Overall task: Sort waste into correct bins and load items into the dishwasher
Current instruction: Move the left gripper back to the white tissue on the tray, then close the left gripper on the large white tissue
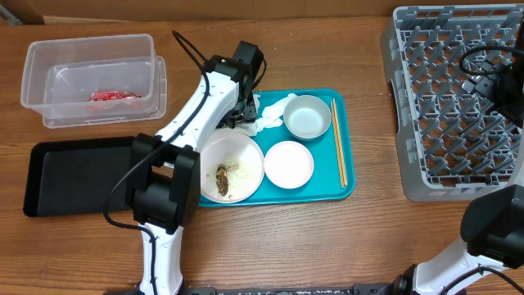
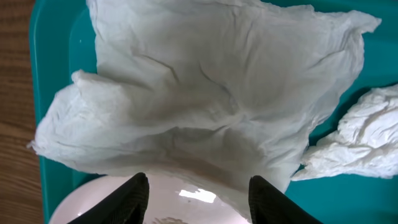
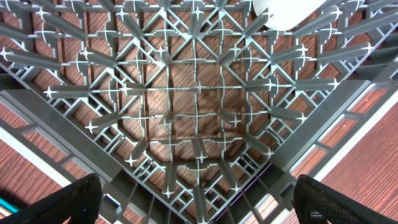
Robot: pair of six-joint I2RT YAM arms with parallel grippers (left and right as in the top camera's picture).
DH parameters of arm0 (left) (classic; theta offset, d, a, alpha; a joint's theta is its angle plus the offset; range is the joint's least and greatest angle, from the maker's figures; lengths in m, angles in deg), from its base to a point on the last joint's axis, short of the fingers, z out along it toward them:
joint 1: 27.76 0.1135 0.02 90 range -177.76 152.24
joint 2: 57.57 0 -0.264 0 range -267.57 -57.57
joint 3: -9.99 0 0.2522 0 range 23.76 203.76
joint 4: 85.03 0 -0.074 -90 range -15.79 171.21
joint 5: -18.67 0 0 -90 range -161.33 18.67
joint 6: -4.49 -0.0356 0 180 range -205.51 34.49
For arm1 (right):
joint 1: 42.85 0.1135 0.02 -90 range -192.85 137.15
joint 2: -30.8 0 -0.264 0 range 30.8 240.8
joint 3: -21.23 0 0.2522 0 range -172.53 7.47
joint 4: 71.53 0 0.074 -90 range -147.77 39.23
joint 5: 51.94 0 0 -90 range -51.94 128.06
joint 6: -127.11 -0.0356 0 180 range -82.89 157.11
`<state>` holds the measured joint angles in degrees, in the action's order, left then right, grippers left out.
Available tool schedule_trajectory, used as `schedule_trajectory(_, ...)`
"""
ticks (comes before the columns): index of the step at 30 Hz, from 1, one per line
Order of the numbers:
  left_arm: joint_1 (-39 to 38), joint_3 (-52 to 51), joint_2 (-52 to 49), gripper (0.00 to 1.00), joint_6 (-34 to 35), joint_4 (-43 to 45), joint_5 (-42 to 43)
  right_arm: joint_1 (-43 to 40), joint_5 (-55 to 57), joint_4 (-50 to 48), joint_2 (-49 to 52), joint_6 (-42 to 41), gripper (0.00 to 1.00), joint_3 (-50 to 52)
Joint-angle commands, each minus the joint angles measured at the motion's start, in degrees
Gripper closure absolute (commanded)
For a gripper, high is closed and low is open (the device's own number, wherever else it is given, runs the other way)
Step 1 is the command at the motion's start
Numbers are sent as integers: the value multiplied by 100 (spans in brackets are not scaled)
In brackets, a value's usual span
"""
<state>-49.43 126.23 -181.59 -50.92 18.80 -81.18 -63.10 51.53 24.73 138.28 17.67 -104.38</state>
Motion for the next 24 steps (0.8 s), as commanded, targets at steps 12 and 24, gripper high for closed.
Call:
schedule_trajectory(12, 24, 85, -103, 44, 1641, 37, 260, -7, 11, -15, -63, -11, 0, 4)
schedule_trajectory(24, 22, 83, -387, 46, 1692, 162, 393, -7, 11, -15, -63, -11, 0, 4)
